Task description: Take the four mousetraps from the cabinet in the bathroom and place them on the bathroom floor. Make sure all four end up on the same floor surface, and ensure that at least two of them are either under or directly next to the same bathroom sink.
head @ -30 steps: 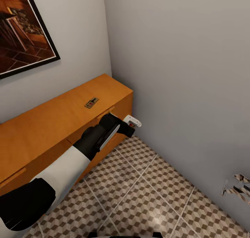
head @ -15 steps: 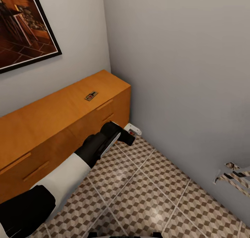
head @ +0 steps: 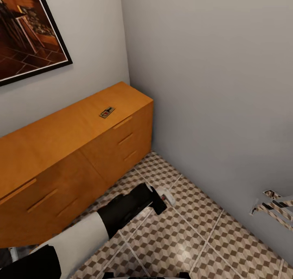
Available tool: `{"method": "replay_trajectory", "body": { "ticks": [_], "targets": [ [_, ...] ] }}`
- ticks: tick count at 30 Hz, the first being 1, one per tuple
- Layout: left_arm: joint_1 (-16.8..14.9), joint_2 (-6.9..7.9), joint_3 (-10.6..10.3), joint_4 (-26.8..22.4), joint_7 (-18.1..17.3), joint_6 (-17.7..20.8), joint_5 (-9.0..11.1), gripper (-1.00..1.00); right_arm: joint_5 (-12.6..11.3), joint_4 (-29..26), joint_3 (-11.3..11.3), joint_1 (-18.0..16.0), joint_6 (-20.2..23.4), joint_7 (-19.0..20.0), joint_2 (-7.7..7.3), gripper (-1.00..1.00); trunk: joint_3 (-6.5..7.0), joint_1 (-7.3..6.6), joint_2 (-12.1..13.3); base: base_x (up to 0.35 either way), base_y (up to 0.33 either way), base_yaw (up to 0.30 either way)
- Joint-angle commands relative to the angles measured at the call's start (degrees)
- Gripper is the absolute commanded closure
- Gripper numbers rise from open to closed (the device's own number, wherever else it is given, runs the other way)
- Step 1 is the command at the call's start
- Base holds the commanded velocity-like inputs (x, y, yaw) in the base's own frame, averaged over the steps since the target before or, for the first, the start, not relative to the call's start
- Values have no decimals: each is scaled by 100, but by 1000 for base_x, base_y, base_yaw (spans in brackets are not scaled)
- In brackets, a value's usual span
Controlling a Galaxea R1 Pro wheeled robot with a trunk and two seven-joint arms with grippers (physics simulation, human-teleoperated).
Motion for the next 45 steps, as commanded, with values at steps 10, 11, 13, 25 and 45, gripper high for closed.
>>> {"method": "replay_trajectory", "body": {
  "ticks": [10,11,13,25,45],
  "targets": [
    [1202,7,-86,1221,67,-1581,12,100,-61,2,30,-4,-469,13,-17,-100,-6,3,-9,0,0,0],
    [1292,10,-87,1302,69,-1690,11,100,-61,0,29,-4,-501,12,-19,-100,-6,3,-9,0,0,0],
    [1576,24,-89,1759,77,-2199,9,100,-61,-12,27,-4,-618,9,-24,-100,-6,3,-9,0,0,0],
    [1863,64,-48,4392,126,-4586,1045,100,-60,-177,25,-4,-1159,-195,-35,-100,-6,3,-9,0,0,0],
    [3013,862,-46,5737,1066,-8604,3885,100,-52,-1375,16,-3,-881,-890,-436,-100,-6,3,-9,0,0,0]
  ]
}}
